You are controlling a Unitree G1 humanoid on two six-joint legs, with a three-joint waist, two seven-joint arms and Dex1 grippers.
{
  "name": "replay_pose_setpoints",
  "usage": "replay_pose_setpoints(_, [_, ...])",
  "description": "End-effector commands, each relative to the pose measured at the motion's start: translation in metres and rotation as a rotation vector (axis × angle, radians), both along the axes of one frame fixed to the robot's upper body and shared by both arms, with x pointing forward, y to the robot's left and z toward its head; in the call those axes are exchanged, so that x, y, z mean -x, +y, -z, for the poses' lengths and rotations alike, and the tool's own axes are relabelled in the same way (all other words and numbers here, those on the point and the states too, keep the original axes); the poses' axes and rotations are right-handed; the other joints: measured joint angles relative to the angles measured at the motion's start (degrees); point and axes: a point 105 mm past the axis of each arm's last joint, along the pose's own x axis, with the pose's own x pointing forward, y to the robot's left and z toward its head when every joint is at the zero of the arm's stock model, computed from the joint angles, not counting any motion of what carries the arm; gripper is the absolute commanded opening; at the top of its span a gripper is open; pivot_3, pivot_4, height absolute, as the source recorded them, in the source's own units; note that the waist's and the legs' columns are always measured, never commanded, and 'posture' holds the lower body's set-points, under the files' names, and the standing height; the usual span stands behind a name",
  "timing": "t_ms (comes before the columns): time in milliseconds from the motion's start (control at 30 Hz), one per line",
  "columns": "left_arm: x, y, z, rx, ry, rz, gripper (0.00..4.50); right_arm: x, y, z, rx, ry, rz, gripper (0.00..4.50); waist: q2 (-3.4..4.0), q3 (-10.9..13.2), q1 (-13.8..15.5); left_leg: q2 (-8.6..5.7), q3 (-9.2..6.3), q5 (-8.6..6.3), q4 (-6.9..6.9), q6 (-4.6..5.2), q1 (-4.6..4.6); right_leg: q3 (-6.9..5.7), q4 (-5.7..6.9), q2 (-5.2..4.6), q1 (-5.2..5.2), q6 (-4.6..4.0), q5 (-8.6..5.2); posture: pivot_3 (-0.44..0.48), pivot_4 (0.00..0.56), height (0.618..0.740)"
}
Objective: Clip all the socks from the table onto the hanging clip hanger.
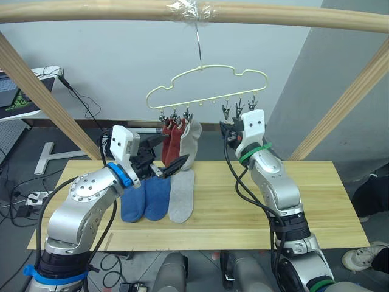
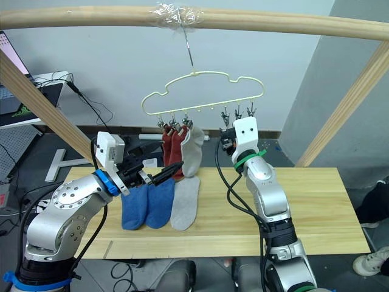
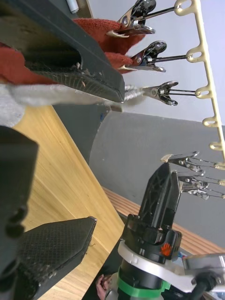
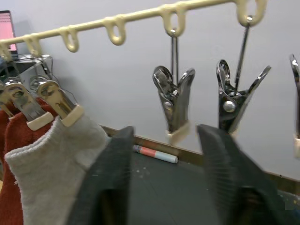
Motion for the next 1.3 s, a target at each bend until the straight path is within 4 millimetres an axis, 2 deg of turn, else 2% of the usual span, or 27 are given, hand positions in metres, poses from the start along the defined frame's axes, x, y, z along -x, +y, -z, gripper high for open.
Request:
replay_pose_setpoints(33, [0.005, -0.003, -0.016, 0.008, -0.069, 0.010, 4.50, -0.001, 0.002, -0.022, -0.028, -0.072, 0.002, 2.73, 0.01, 0.0, 0.0, 0.00, 0.00, 0.00, 0.00, 0.00, 0.00, 0.00, 0.00, 0.00, 0.00, 0.00, 0.00, 0.082, 0.232, 0.740])
replay_pose_setpoints(233, [0.005, -0.005, -0.019, 0.012, -0.079, 0.017, 4.50, -0.004, 0.004, -0.026, -0.032, -0.079, 0.003, 2.73, 0.01, 0.0, 0.0, 0.01, -0.02, 0.00, 0.00, 0.00, -0.01, -0.01, -0.01, 0.01, -0.01, 0.00, 0.00, 0.084, 0.233, 0.740])
replay_pose_setpoints(433, [0.004, -0.008, -0.027, 0.025, -0.101, 0.024, 4.50, -0.008, 0.023, -0.041, -0.026, -0.135, -0.060, 2.73, 0.01, 0.1, 0.0, 0.01, -0.01, 0.00, 0.00, 0.00, -0.01, -0.02, 0.03, 0.03, -0.03, 0.00, 0.00, 0.084, 0.233, 0.740])
replay_pose_setpoints(567, [0.004, -0.010, -0.031, 0.027, -0.116, 0.030, 4.50, -0.007, 0.031, -0.041, -0.025, -0.140, -0.102, 2.73, 0.01, 0.1, 0.1, 0.03, -0.03, 0.00, -0.03, 0.00, -0.03, -0.03, 0.01, 0.04, -0.04, 0.00, 0.00, 0.091, 0.226, 0.740])
replay_pose_setpoints(900, [0.005, -0.013, -0.041, 0.041, -0.150, 0.043, 4.50, -0.011, 0.040, -0.044, -0.039, -0.139, -0.132, 2.73, 0.01, 0.1, 0.1, 0.02, -0.03, 0.00, -0.02, 0.00, -0.14, -0.03, 0.04, 0.01, -0.15, -0.01, 0.01, 0.101, 0.219, 0.740])
replay_pose_setpoints(1300, [0.007, -0.018, -0.054, 0.064, -0.185, 0.069, 4.50, -0.015, 0.037, -0.045, -0.057, -0.135, -0.116, 2.73, 0.00, 0.1, 0.2, 0.01, -0.04, 0.01, -0.01, 0.00, -0.31, -0.05, 0.08, 0.00, -0.31, -0.02, 0.01, 0.104, 0.216, 0.740])
